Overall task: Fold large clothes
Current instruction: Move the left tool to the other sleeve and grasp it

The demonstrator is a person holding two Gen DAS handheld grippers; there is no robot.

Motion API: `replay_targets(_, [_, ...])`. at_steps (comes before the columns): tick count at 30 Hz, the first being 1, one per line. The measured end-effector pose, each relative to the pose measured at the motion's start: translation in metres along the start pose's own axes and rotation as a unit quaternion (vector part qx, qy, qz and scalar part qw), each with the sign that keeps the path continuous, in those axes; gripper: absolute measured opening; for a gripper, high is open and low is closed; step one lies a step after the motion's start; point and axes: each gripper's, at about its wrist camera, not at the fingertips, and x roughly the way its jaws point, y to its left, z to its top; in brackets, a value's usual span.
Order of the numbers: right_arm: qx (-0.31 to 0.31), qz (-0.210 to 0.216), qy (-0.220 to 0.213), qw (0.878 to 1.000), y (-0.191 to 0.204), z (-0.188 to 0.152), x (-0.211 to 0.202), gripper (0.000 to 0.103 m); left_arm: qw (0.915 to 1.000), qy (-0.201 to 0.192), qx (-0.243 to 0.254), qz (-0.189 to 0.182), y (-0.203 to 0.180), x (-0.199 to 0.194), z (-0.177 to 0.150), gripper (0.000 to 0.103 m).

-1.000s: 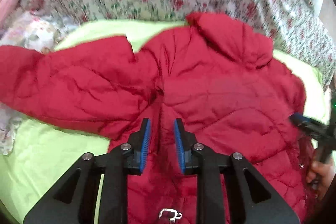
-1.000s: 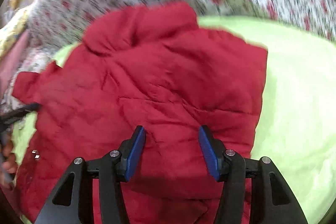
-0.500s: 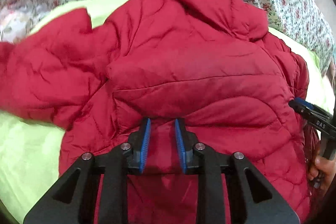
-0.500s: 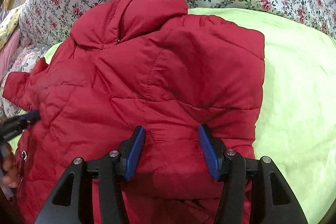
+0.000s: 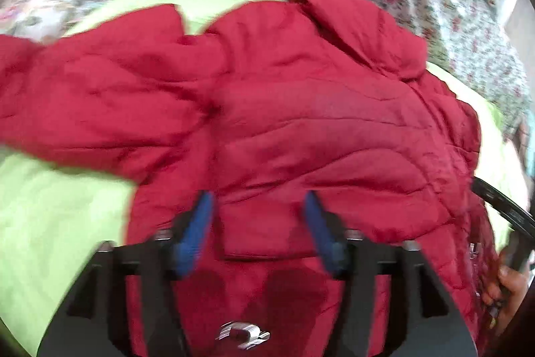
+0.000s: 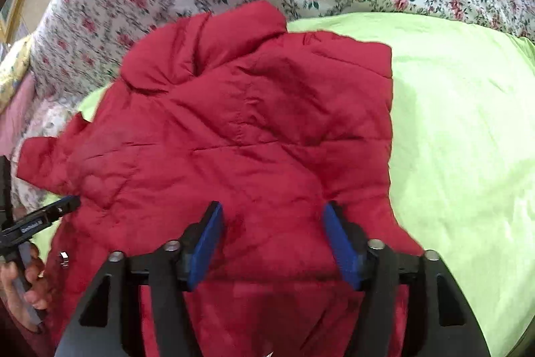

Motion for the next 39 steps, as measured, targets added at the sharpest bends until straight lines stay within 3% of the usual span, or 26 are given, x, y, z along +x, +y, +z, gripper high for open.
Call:
replay_targets(11, [-0.029, 0.043, 0.009, 0.999, 0.033, -0.037, -0.043, 0.071, 0.997, -0.013, -0.072, 0.023, 0.072, -0.028, -0.014, 0.069])
replay_targets(22, [-0.04, 0.058, 0.025, 0.997, 0.051, -0.06, -0.056, 0.071, 0.9863, -0.013, -0.154, 0.057, 0.147, -0.03, -0.018, 0.069])
replay_targets(30, [-0.044, 0.064, 0.027, 0.997, 0.058, -0.068, -0.067, 0.071, 0.9678, -0.036, -0.227, 0.102, 0.221, -0.032, 0.0, 0.069])
replay_targets(35, [-0.046, 0.062, 0.032, 0.997, 0.061, -0.074, -0.07, 0.071, 0.9503, -0.056, -0.271, 0.142, 0.276, -0.036, 0.02, 0.069])
replay_targets(39, [-0.044, 0.06, 0.032, 0.997, 0.06, -0.074, -0.07, 0.071, 0.9433, -0.07, -0.273, 0.176, 0.298, -0.033, 0.032, 0.069])
